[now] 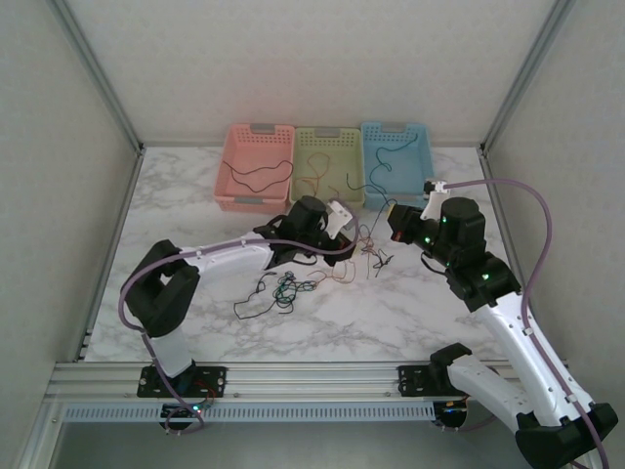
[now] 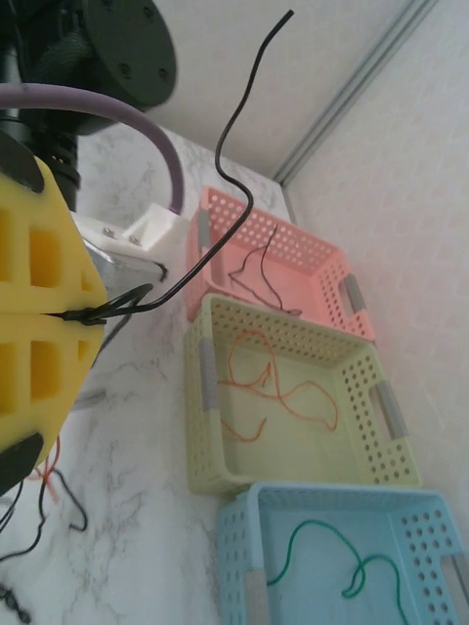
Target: Untangle the cables
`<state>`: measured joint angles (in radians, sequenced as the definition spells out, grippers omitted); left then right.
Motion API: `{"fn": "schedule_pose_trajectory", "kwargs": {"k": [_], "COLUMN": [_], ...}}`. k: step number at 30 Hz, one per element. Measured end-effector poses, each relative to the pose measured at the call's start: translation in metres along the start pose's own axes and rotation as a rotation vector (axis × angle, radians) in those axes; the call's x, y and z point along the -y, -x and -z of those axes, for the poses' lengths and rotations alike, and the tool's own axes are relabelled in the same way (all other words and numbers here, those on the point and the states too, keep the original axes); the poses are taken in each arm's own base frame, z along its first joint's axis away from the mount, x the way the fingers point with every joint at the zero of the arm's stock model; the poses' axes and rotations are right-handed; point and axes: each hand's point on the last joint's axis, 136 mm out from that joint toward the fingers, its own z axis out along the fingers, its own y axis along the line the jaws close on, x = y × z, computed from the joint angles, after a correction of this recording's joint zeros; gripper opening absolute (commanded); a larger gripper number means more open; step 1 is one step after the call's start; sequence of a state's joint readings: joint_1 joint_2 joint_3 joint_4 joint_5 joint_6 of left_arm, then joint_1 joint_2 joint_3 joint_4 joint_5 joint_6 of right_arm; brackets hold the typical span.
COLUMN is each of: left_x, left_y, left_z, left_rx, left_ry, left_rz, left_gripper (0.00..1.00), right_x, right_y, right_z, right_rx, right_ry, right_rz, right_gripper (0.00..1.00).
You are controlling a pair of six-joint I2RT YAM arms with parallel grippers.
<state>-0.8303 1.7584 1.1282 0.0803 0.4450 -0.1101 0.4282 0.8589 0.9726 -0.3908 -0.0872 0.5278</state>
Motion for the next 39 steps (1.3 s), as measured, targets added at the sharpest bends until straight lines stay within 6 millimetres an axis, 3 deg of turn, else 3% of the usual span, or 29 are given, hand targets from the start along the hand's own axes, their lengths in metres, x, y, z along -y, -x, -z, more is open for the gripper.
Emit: {"fn": "schedule_pose_trajectory", "kwargs": {"k": [4,8,11,16,26,35,39], "left_x": [-0.037,-0.079,-0.094,-0.104,-0.13,-0.135,-0.132], "left_y": [-0.037,-0.065,-0.072,-0.082,-0.119,-0.125,-0.124], "left_z": [0.02,0.065,0.096,0.126,0.156,0.171,0.175], "left_rx": [-0.031,0.002,0.04,0.078,0.041,0.043,0.056], "left_ry": [0.132,0.296,0.402,0.508,0.668,0.714,0.706], "left_rz": [0.13,0.287,0.365,0.436,0.528,0.543,0.543], "left_gripper": [0.0,0.0,0.0,0.0,0.0,0.0,0.0], "right_x": [0.017,0.042,0.066,0.1,0.136,0.14,0.126], "right_y": [0.021,0.052,0.065,0.077,0.081,0.084,0.083], "right_z": [0.014,0.044,0.068,0.097,0.123,0.126,0.114], "right_rx": [0.066,0.195,0.275,0.356,0.379,0.382,0.363], "right_ry": [-0.122,-0.295,-0.434,-0.626,-0.824,-0.836,-0.719], "right_rz": [0.035,0.067,0.07,0.06,0.052,0.041,0.032], "right_gripper": [0.0,0.0,0.0,0.0,0.0,0.0,0.0]}}
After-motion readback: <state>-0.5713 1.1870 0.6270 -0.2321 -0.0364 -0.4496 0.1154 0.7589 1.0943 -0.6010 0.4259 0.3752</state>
